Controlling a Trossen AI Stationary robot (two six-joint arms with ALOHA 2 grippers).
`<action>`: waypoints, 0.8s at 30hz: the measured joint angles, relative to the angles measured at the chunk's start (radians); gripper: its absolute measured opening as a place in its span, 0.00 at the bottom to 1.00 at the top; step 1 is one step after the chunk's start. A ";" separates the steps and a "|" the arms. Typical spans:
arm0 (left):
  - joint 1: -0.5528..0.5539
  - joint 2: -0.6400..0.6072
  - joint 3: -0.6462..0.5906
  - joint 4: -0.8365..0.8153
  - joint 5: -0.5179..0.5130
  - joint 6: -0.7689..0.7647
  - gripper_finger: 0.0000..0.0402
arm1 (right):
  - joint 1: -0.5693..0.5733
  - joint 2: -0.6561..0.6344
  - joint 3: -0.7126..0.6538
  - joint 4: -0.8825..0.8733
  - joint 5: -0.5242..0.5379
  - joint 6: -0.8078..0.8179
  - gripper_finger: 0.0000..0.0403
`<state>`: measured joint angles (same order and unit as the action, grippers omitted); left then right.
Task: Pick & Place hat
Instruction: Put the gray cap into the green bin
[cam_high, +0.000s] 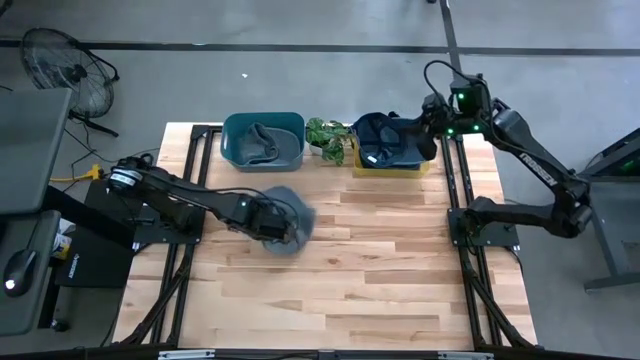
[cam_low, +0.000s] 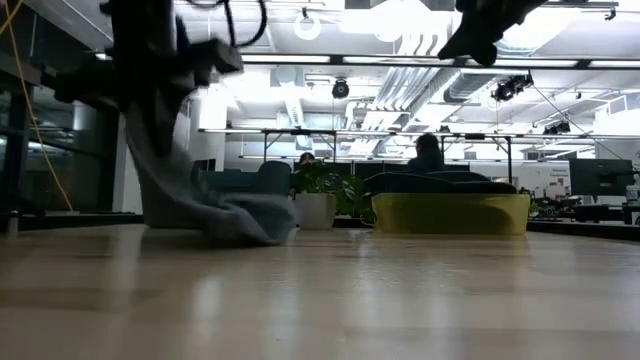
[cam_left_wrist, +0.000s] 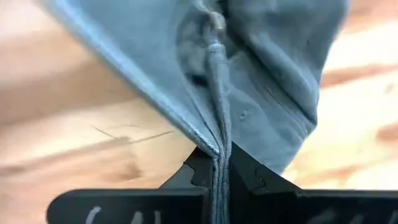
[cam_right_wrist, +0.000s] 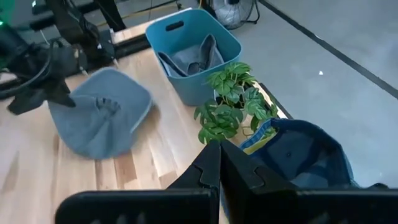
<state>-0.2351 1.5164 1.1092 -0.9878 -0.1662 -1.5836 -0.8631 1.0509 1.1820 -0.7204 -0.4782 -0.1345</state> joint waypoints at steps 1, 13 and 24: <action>-0.006 0.001 0.030 -0.038 -0.006 0.051 0.02 | 0.000 -0.006 0.000 -0.001 0.000 0.015 0.00; -0.007 0.000 0.415 -0.276 -0.168 0.649 0.02 | 0.000 -0.038 0.000 -0.003 -0.088 0.085 0.00; 0.022 -0.001 0.671 -0.278 -0.274 1.141 0.02 | 0.000 -0.029 0.000 0.125 -0.254 0.028 0.13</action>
<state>-0.2131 1.5158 1.7807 -1.2663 -0.4407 -0.4422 -0.8631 1.0216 1.1820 -0.5955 -0.7323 -0.1063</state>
